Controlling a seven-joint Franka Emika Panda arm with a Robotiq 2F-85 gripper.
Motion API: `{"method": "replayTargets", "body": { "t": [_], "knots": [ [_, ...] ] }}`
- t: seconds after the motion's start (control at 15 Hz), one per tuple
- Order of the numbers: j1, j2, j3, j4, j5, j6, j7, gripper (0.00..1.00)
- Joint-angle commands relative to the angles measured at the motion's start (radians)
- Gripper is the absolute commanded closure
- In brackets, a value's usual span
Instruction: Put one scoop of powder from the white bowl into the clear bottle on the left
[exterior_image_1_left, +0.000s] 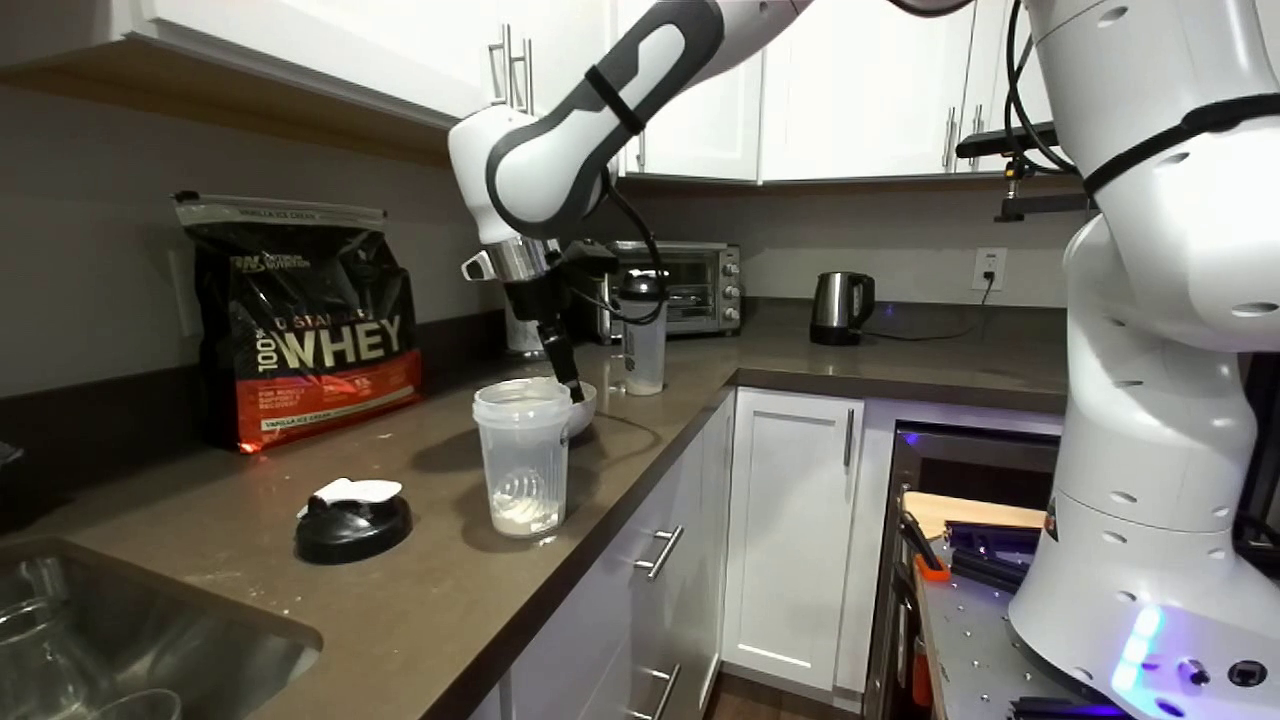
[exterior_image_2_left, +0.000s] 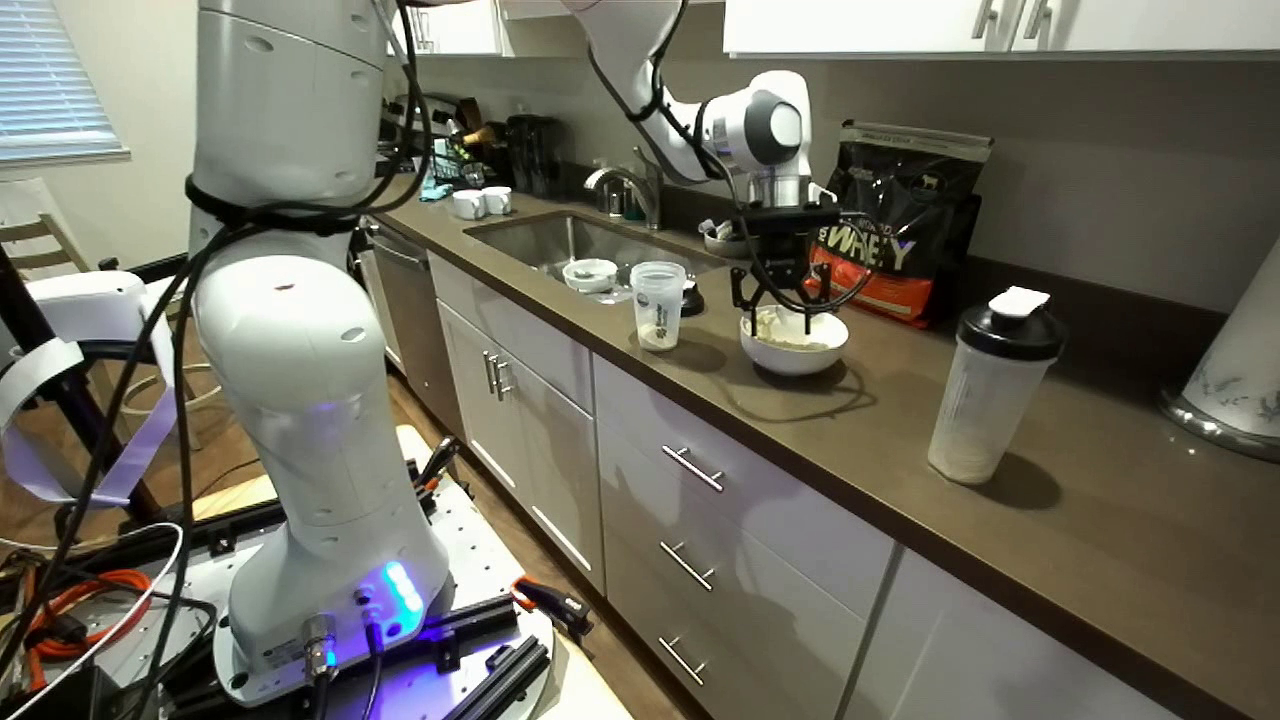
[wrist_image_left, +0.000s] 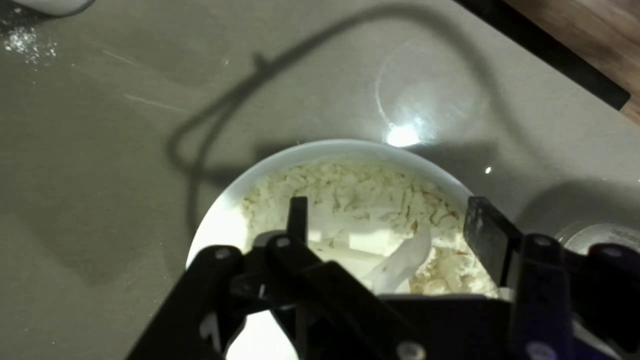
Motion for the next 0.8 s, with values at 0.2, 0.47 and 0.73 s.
{"method": "replayTargets", "body": {
  "t": [0.2,0.47,0.73],
  "knots": [
    [-0.003,0.011,0.011,0.027,-0.036,-0.027,0.034,0.24],
    [-0.002,0.005,0.017,0.033,-0.028,-0.03,0.028,0.25],
    [-0.001,0.005,0.021,0.046,-0.028,-0.028,0.027,0.48]
  ]
}}
